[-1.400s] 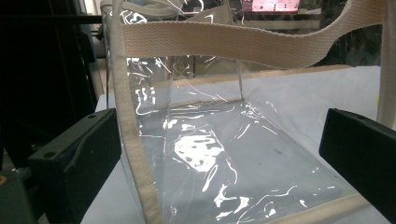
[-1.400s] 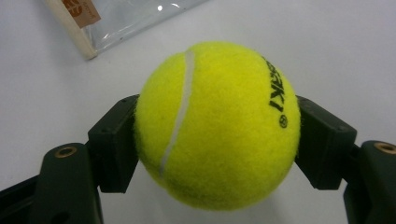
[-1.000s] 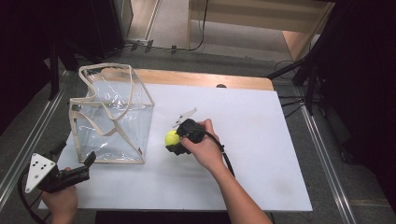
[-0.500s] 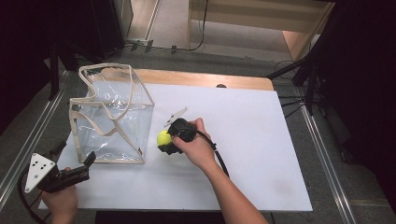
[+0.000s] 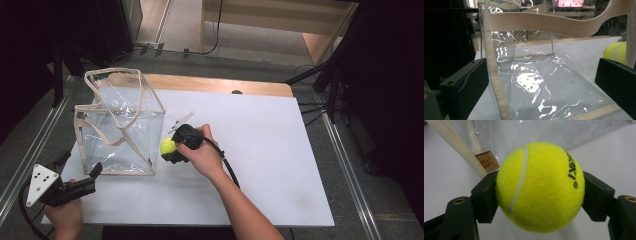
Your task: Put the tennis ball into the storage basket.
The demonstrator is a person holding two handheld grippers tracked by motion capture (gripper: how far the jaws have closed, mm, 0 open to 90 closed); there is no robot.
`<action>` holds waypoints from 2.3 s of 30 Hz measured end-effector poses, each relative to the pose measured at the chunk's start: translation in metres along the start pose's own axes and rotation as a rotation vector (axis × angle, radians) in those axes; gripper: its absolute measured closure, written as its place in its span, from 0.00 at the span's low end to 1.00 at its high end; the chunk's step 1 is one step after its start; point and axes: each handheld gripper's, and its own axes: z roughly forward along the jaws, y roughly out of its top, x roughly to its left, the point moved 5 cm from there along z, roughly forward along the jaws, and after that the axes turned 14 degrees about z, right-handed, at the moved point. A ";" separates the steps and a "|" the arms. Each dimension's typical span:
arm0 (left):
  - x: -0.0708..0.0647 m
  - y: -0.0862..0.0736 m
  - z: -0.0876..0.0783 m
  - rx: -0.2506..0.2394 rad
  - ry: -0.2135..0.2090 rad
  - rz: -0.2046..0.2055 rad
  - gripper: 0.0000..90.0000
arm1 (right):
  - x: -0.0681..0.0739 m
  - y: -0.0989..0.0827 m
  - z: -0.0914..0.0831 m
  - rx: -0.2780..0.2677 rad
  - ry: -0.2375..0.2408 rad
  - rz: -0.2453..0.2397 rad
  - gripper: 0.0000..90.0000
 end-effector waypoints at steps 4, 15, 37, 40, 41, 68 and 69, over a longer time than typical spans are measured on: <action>0.000 0.000 0.000 0.000 -0.001 0.000 0.00 | 0.003 0.006 -0.001 0.000 0.008 -0.012 0.27; 0.000 0.000 0.000 -0.001 -0.003 0.000 0.00 | 0.008 0.023 -0.012 -0.022 0.030 -0.019 0.27; 0.000 0.000 0.000 -0.004 -0.006 -0.001 0.00 | 0.018 0.056 -0.043 -0.068 0.029 -0.066 0.27; 0.000 0.000 0.000 -0.003 -0.006 0.001 0.00 | 0.019 0.061 -0.048 -0.071 0.026 -0.077 0.27; -0.001 0.000 0.000 -0.001 -0.006 0.001 0.00 | 0.020 0.062 -0.049 -0.071 0.030 -0.075 0.27; 0.000 0.001 0.001 -0.005 -0.005 -0.007 0.00 | 0.031 0.092 -0.077 -0.074 0.033 -0.122 0.27; 0.000 0.001 0.001 -0.005 -0.005 -0.006 0.00 | 0.032 0.093 -0.079 -0.074 0.030 -0.120 0.27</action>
